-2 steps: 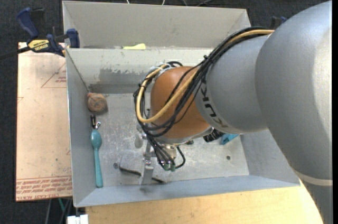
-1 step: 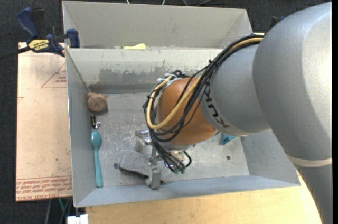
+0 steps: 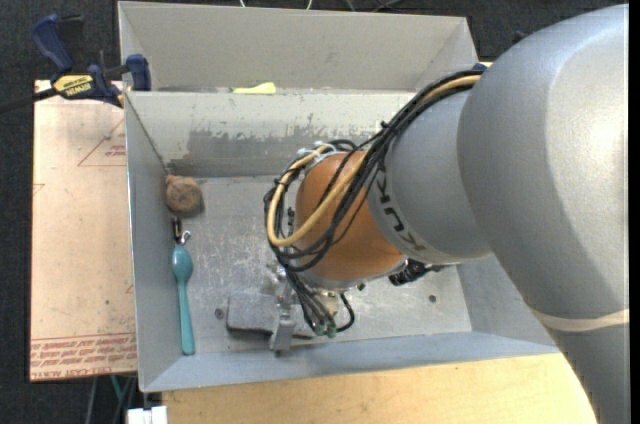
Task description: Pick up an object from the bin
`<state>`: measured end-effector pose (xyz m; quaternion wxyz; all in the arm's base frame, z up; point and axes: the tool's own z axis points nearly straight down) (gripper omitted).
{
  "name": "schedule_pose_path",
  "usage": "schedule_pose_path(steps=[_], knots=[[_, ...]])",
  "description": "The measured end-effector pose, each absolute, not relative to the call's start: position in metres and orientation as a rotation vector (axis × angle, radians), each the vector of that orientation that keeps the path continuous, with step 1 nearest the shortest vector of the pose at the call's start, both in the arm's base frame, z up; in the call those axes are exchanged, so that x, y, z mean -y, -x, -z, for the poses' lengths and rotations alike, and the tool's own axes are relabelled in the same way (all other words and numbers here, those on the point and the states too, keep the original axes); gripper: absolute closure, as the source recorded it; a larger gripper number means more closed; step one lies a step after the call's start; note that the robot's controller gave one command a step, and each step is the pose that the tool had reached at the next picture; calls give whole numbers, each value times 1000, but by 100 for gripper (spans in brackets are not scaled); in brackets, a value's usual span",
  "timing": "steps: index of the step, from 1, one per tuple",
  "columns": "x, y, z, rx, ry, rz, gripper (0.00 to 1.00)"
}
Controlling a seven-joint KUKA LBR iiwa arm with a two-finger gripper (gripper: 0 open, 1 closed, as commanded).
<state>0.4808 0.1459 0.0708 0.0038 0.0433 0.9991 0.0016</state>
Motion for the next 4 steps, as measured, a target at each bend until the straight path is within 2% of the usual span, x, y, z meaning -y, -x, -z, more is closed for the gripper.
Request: schedule_pose_path(steps=[2,4], knots=[[-146,-481,-71,-3131,-137,-6,100],[-146,-479,-122,-3136,-138,-6,100]])
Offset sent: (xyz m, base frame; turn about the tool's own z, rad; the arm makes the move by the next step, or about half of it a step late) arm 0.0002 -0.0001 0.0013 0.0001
